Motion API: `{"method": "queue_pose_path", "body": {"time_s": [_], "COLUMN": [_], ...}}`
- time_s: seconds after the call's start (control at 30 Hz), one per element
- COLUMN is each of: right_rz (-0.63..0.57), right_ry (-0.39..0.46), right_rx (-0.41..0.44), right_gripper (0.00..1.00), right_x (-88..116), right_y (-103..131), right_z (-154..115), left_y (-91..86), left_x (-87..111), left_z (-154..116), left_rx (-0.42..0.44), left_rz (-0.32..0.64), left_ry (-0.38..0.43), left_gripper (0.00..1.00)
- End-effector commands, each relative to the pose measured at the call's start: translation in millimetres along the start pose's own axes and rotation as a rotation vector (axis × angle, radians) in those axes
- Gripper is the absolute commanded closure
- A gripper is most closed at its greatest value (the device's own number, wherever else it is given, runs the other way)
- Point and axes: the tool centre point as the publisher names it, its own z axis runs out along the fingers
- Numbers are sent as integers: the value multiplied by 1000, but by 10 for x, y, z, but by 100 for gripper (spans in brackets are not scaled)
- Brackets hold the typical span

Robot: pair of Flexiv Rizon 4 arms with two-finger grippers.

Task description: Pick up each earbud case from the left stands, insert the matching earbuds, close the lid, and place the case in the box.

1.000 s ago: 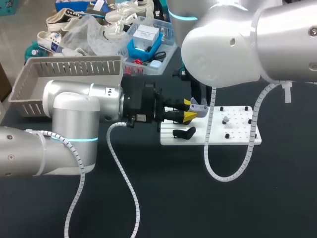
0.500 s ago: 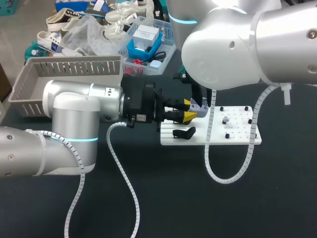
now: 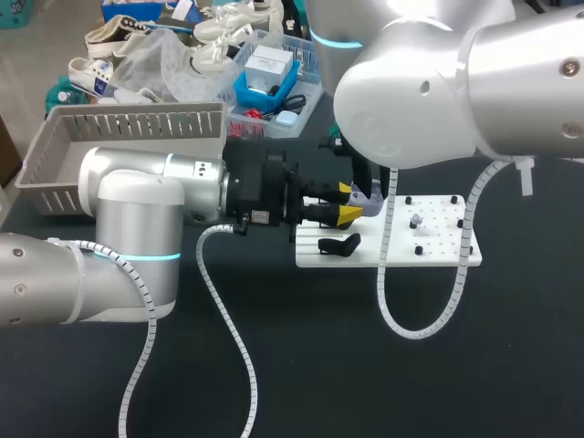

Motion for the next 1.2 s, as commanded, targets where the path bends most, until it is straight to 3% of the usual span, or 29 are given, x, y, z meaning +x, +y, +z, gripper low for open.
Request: {"method": "queue_pose_path", "body": {"time_s": [0.03,0.6,0.63,0.67,0.73,1.0,1.2], "right_rz": [-1,-3,-2,-2,-1,0,3], "right_ry": [1,7,8,8,8,1,-47], "right_rx": [3,21,22,22,20,7,-50], "right_gripper": [100,100,76,64,61,64,59], "right_x": [-6,-6,-6,-6,-6,17,47], "right_y": [16,32,33,33,34,30,-55], "right_z": [22,56,57,57,57,12,-123], "left_y": [4,4,4,4,4,4,4], "left_x": [3,3,3,3,3,3,3], "left_z": [3,3,3,3,3,3,3], "left_rx": [-1,-1,-1,-1,-1,-1,-1], "left_rz": [1,1,1,1,1,1,1], "left_ry": [0,0,0,0,0,0,0], "left_gripper": [100,100,100,100,100,100,100]}}
